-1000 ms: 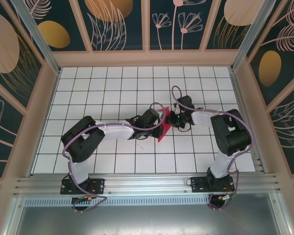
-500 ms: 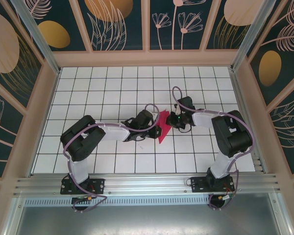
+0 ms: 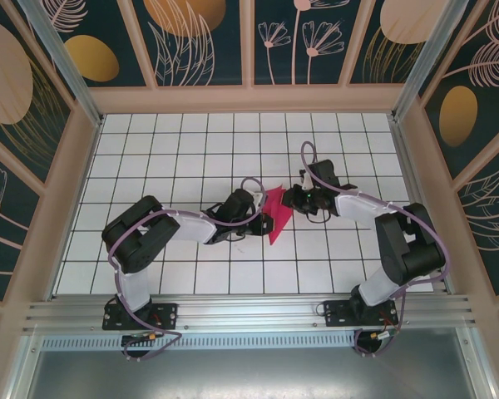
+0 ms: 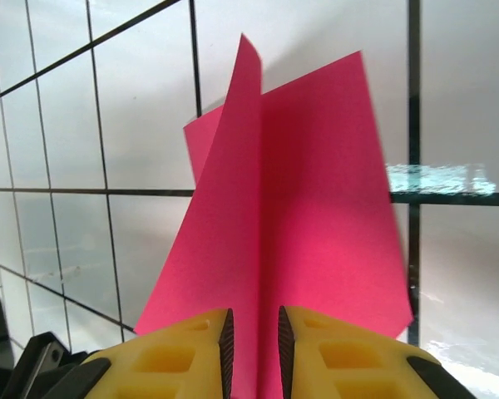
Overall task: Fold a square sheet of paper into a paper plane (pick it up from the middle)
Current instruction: Fourth fold the wing at the center of the table.
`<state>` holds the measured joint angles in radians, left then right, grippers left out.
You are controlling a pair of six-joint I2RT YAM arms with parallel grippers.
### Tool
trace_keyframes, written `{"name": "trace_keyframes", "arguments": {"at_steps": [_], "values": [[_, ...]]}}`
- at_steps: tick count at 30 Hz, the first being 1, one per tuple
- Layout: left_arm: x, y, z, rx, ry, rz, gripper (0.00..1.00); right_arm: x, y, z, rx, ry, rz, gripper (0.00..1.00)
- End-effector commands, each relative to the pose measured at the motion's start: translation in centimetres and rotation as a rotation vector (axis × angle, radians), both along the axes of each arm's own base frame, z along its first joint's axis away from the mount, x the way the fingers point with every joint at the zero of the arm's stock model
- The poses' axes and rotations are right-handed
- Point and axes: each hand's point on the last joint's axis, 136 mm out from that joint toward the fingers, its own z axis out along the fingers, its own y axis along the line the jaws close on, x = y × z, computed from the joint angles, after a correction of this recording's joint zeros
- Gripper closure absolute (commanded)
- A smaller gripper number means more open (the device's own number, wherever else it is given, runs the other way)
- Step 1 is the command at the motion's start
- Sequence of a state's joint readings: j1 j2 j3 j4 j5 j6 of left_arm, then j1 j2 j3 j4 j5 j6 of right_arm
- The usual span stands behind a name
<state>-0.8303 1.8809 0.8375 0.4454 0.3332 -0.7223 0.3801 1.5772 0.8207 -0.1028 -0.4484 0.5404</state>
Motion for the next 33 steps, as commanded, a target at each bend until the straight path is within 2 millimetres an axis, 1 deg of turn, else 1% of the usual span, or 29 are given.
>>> {"name": "trace_keyframes", "arguments": {"at_steps": [1,4,6,10,14,18,23,28,30,33], "values": [[0.1,0.2,-0.7,-0.027,0.021,0.014,0.88,-0.5,1.3,0.7,0.093,0.012,0.041,0.75],[0.2,0.4,-1.0,-0.024,0.034,0.022,0.88,-0.5,2.0,0.7,0.114,0.018,0.065,0.77],[0.1,0.4,-1.4,-0.023,0.046,0.022,0.88,-0.5,2.3,0.6,0.127,0.024,0.072,0.79],[0.2,0.5,-1.7,-0.02,0.058,0.027,0.88,-0.4,2.6,-0.2,0.119,0.044,0.084,0.82],[0.3,0.7,-1.9,-0.019,0.067,0.037,0.88,-0.4,3.5,-0.4,0.127,0.051,0.108,0.84],[0.3,1.1,-2.1,-0.021,0.078,0.049,0.88,-0.2,3.9,-0.9,0.121,0.063,0.115,0.84],[0.3,1.4,-2.2,-0.029,0.091,0.064,0.88,0.4,2.9,-1.8,0.065,0.06,0.057,0.85],[0.4,1.6,-2.7,-0.025,0.114,0.073,0.89,0.2,3.6,-1.8,0.076,0.066,0.092,0.85],[0.5,1.6,-2.8,-0.031,0.124,0.078,0.89,0.4,3.0,-2.4,0.036,0.073,0.06,0.85],[0.5,1.7,-2.8,-0.036,0.133,0.087,0.9,0.7,1.5,-3.9,-0.054,0.093,0.003,0.86]]}}
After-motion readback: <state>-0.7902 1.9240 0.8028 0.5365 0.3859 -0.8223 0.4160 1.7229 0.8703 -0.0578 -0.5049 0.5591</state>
